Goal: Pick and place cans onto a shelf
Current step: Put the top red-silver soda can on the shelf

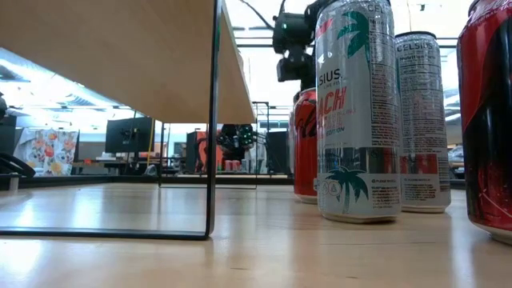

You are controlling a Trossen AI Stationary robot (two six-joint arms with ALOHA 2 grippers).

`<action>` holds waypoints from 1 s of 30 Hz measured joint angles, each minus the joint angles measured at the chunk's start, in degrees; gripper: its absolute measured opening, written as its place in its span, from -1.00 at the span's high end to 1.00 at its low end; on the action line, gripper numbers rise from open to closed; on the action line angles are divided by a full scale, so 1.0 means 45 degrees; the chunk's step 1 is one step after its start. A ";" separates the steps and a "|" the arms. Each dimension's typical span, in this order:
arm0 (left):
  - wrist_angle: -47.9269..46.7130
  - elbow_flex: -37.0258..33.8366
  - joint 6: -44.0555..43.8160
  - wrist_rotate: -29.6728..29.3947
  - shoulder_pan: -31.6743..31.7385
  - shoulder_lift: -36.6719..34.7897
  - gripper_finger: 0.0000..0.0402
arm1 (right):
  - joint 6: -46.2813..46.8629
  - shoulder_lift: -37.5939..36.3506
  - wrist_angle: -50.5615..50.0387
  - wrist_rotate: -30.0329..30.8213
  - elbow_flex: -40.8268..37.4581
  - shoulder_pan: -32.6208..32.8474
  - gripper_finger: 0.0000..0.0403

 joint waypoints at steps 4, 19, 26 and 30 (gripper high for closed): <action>0.0012 0.0000 0.0173 0.0005 0.0000 0.0015 -0.73 | 0.0075 -0.0069 -0.1140 0.0102 0.1359 0.0095 -0.59; 0.0148 0.0000 0.0195 0.0000 0.0000 0.0025 -0.73 | 0.0149 -0.0098 -0.3588 -0.0275 0.4903 0.0992 -0.60; 0.0196 0.0000 -0.0046 -0.0002 0.0002 0.0030 -0.73 | 0.0141 -0.0089 -0.3698 -0.0257 0.4906 0.1437 -0.60; 0.0187 0.0000 -0.0059 0.0025 0.0002 0.0029 -0.73 | 0.0251 -0.0089 -0.3713 -0.0427 0.4932 0.1625 -0.60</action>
